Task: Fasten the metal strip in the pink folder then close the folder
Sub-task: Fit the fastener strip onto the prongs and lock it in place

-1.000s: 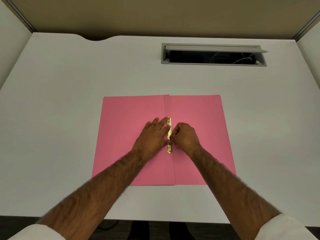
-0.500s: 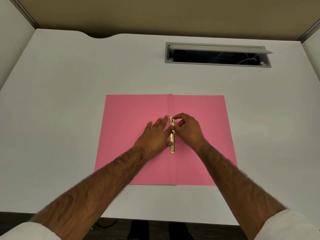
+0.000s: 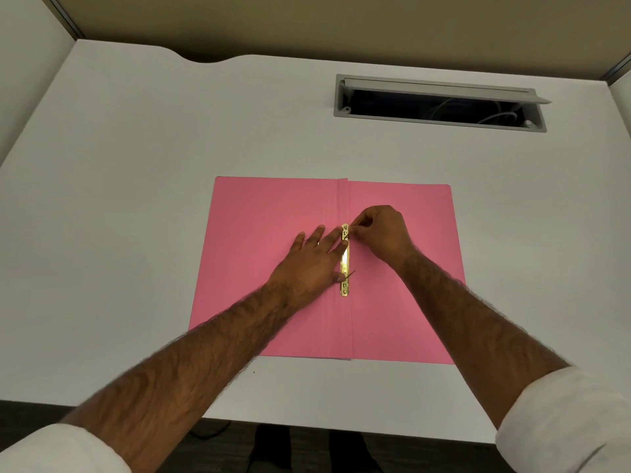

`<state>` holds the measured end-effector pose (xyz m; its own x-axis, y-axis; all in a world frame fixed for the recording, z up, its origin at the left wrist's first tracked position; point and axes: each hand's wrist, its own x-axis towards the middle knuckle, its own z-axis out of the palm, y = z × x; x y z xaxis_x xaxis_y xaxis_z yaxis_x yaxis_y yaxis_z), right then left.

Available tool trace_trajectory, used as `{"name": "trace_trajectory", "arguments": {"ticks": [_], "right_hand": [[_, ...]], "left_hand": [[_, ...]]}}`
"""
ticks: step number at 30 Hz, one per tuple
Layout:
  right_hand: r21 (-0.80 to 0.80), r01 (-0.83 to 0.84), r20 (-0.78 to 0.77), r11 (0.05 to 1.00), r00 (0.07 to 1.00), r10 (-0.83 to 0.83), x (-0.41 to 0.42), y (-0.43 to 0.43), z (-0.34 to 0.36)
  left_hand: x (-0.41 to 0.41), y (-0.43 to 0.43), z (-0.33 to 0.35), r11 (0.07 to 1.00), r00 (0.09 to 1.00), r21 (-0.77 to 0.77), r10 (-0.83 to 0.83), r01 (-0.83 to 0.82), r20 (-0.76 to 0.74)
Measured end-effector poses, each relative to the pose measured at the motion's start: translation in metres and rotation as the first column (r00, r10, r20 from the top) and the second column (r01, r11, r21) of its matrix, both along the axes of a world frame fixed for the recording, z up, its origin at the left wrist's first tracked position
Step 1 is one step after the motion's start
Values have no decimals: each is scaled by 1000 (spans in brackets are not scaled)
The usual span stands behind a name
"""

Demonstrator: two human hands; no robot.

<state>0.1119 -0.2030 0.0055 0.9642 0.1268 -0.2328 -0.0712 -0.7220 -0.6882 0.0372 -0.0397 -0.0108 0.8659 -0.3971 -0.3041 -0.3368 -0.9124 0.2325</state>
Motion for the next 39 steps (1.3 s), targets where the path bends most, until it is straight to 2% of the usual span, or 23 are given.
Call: {"name": "trace_trajectory", "arguments": {"ticks": [8,18,23,32,39], "right_hand": [[-198,-66,43,978,996,76,5,15,-3],[-241,-182,74,953,976,205,12,11,-2],[-334,-237,105,912,952,286,11,19,-3],[-134,-162,-45,978,986,158,36,14,1],[-149,-103,-24,984,995,100,38,16,-2]], "left_hand": [[0,-2,3,1000,1000,14,-16,16,4],[2,-3,11,999,1000,36,-27,27,2],[1,-3,10,999,1000,35,-24,24,19],[-1,-1,9,999,999,25,-24,23,30],[0,-1,6,999,999,7,-36,35,15]]}}
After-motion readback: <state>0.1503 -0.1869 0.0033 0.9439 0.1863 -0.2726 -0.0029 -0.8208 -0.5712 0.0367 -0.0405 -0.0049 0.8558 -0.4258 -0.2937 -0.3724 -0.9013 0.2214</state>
